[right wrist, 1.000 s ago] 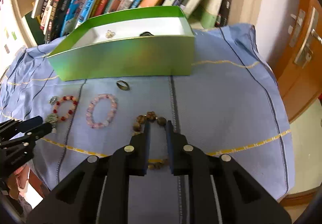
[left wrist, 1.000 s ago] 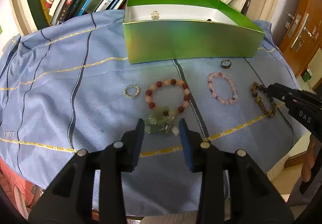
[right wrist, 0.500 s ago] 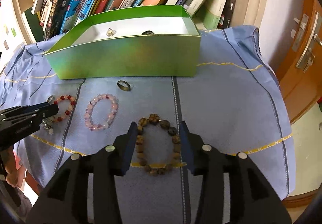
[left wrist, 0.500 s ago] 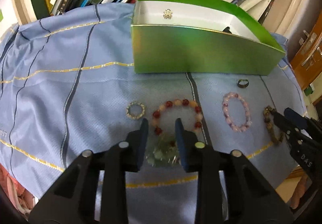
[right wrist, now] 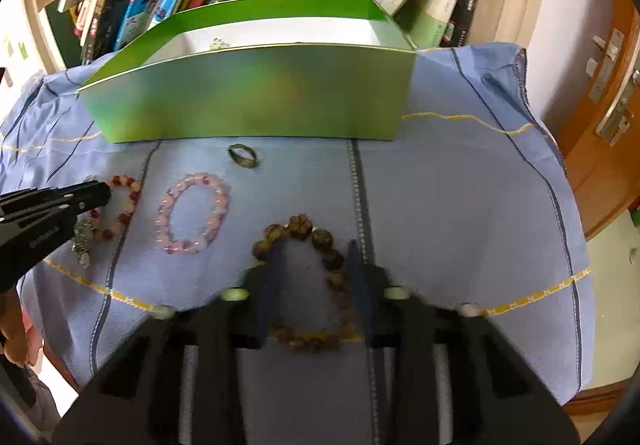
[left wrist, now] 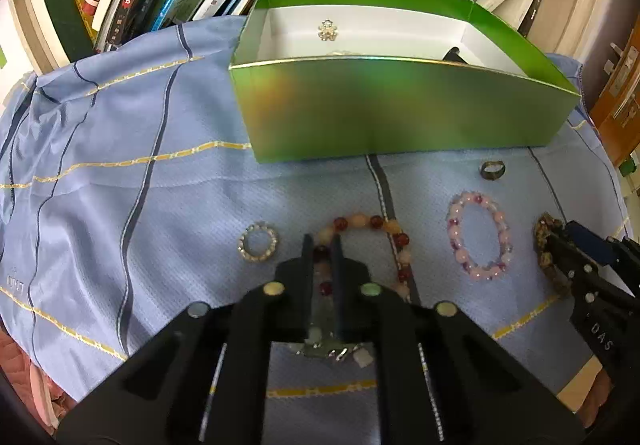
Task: Organize jewelry
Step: 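Grasp the brown wooden bead bracelet with the right tool, then lift the brown bead bracelet toward the box while the left tool grasps the red bracelet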
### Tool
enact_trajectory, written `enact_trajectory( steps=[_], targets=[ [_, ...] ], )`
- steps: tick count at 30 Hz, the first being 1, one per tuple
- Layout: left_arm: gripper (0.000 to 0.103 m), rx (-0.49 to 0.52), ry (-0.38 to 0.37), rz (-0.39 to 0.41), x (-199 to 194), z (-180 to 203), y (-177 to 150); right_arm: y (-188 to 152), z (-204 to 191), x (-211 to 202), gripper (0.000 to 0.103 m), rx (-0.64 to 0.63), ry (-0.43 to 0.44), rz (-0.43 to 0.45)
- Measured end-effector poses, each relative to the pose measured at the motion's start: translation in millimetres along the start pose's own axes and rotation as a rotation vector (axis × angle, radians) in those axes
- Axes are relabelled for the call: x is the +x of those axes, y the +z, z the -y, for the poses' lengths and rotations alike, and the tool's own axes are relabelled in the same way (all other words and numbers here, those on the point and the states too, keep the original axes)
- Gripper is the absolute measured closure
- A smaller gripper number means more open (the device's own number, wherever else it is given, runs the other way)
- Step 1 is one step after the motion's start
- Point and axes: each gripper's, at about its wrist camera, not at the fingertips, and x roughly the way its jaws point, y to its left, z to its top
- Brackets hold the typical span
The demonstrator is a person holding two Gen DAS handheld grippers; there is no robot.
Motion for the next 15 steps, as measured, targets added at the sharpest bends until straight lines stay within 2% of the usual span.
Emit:
enact_trajectory(
  steps=[6,15],
  targets=[
    [0.095,-0.011,-0.007,0.027,-14.3,-1.9,-3.4,-0.5,-7.0,-8.2,0.092,-0.016,0.023,0.013],
    [0.095,0.004,-0.047,0.165,-72.7,-1.0,3.9,22.8,-4.3,-62.0,0.092,-0.019,0.006,0.177]
  ],
)
